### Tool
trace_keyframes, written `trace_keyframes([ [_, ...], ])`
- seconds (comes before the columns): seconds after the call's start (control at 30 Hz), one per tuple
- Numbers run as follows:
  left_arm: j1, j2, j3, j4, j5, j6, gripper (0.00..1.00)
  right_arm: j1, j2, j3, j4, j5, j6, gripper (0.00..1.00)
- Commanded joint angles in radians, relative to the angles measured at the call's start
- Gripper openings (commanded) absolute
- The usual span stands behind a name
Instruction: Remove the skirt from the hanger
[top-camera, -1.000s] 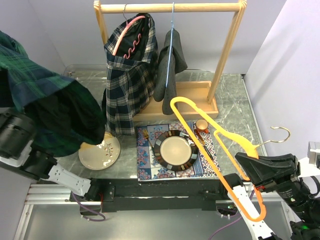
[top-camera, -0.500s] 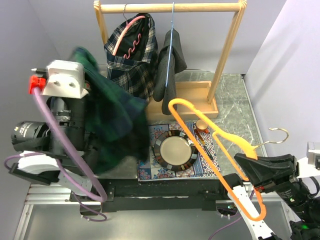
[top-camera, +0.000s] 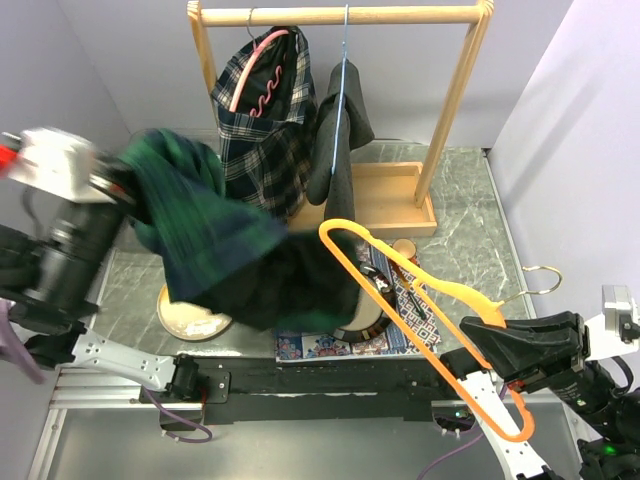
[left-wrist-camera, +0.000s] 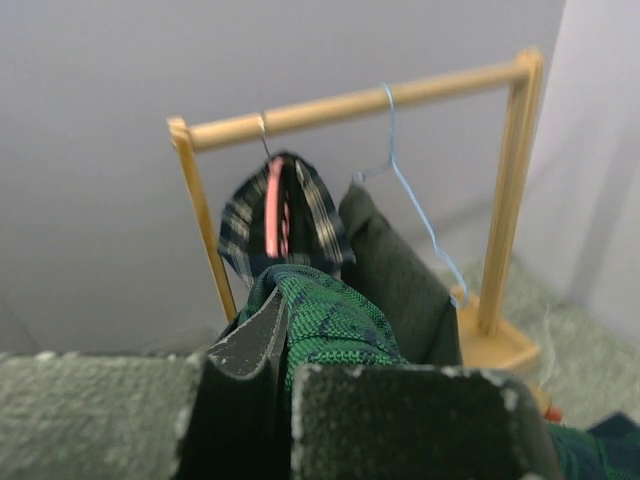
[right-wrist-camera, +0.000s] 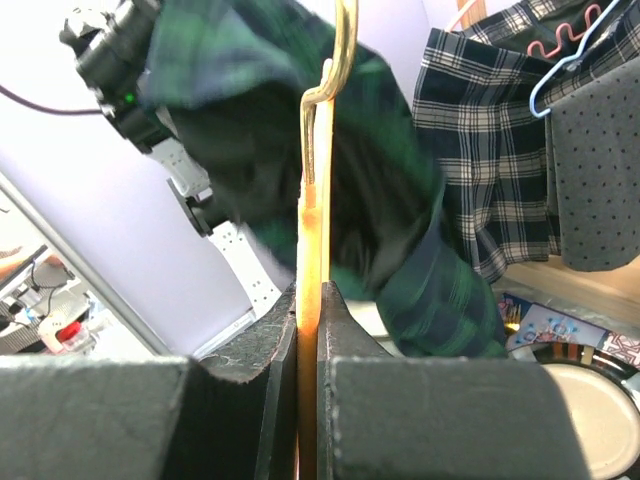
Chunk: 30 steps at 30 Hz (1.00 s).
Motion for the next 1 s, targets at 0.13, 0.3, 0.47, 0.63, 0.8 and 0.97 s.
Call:
trace_keyframes([
  [0.13, 0.002, -0.180, -0.305, -0.017, -0.149, -0.097, 0.01, -0.007, 0.229, 0.044, 0.069, 0.015, -0.004, 0.00],
  [0.3, 0.002, -0.246, -0.305, -0.004, -0.251, -0.059, 0.01, -0.007, 0.232, 0.041, 0.085, 0.020, 0.008, 0.00],
  [0.47, 0.002, -0.232, -0.271, -0.013, -0.235, -0.055, 0.01, -0.007, 0.253, 0.066, 0.060, 0.027, 0.003, 0.00],
  [0.63, 0.002, -0.117, -0.195, 0.057, -0.197, 0.030, 0.01, -0.007, 0.316, 0.144, -0.004, 0.040, -0.039, 0.00],
  [0.8, 0.002, 0.014, -0.038, 0.059, -0.137, 0.083, 0.01, -0.007, 0.387, 0.231, -0.018, 0.084, -0.059, 0.00],
  [0.97, 0.002, 0.047, 0.031, 0.059, -0.136, 0.121, 0.01, -0.007, 0.433, 0.267, 0.005, 0.196, -0.067, 0.00],
])
